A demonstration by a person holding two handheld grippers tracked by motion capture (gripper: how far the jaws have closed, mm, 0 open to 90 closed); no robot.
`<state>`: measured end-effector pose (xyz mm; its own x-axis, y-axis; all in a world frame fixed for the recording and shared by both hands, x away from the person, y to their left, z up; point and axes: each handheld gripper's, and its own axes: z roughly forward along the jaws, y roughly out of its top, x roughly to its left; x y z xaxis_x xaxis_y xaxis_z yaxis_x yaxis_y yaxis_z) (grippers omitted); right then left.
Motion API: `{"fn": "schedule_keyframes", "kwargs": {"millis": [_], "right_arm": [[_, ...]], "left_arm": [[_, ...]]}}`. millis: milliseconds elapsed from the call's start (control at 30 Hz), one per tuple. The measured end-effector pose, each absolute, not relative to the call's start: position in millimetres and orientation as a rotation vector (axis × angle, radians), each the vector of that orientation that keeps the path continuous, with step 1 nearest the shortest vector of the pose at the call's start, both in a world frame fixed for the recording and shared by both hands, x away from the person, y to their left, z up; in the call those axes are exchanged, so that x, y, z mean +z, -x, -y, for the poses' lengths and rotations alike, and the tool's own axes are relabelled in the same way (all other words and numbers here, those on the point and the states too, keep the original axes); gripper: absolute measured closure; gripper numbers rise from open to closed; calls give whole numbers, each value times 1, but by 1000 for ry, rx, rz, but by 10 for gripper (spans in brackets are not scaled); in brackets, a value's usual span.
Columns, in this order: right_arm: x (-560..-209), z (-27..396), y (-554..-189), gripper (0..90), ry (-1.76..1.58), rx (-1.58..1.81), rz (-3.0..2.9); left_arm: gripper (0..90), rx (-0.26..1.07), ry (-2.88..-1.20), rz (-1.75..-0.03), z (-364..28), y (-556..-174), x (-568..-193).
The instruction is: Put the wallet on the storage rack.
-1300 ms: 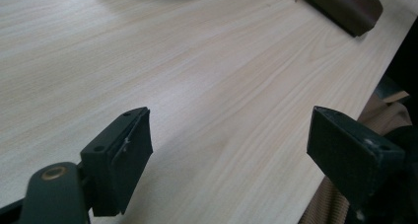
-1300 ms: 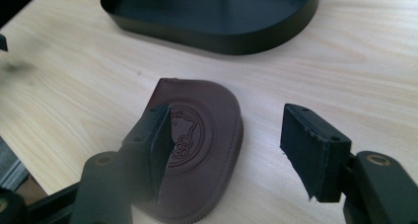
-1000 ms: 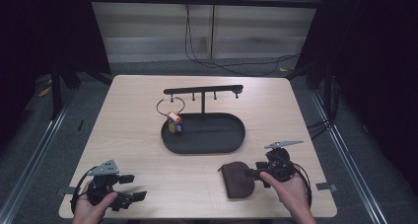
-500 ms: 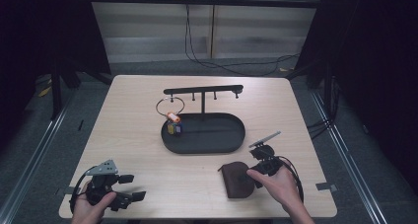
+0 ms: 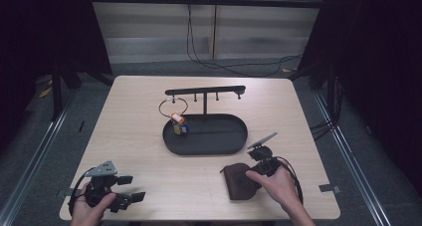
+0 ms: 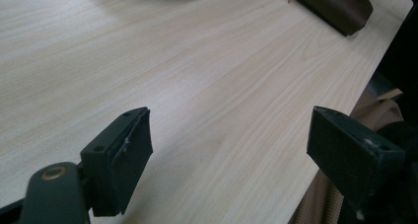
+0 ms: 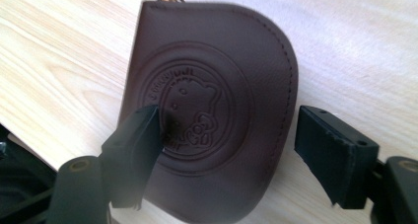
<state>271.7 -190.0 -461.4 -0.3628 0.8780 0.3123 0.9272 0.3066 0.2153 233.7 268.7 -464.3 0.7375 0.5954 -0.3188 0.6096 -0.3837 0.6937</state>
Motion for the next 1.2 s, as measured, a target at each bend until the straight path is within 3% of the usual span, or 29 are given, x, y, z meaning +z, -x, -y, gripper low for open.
{"fn": "schedule_keyframes", "kwargs": {"millis": [67,233,1133,1200], "right_arm": [[-465,191,-272,241,1694,-558,2403],[-466,192,-275,318,1664,-561,2372],[-466,193,-279,373,1668,-530,2332],[-465,193,-279,428,1669,-532,2339]], "left_arm": [[172,-22,-2081,-909,-268,-234,-464],[172,-18,-2092,-917,-267,-234,-465],[174,-41,-2082,-902,-267,-234,-465],[174,-40,-2085,-899,-267,-234,-465]]}}
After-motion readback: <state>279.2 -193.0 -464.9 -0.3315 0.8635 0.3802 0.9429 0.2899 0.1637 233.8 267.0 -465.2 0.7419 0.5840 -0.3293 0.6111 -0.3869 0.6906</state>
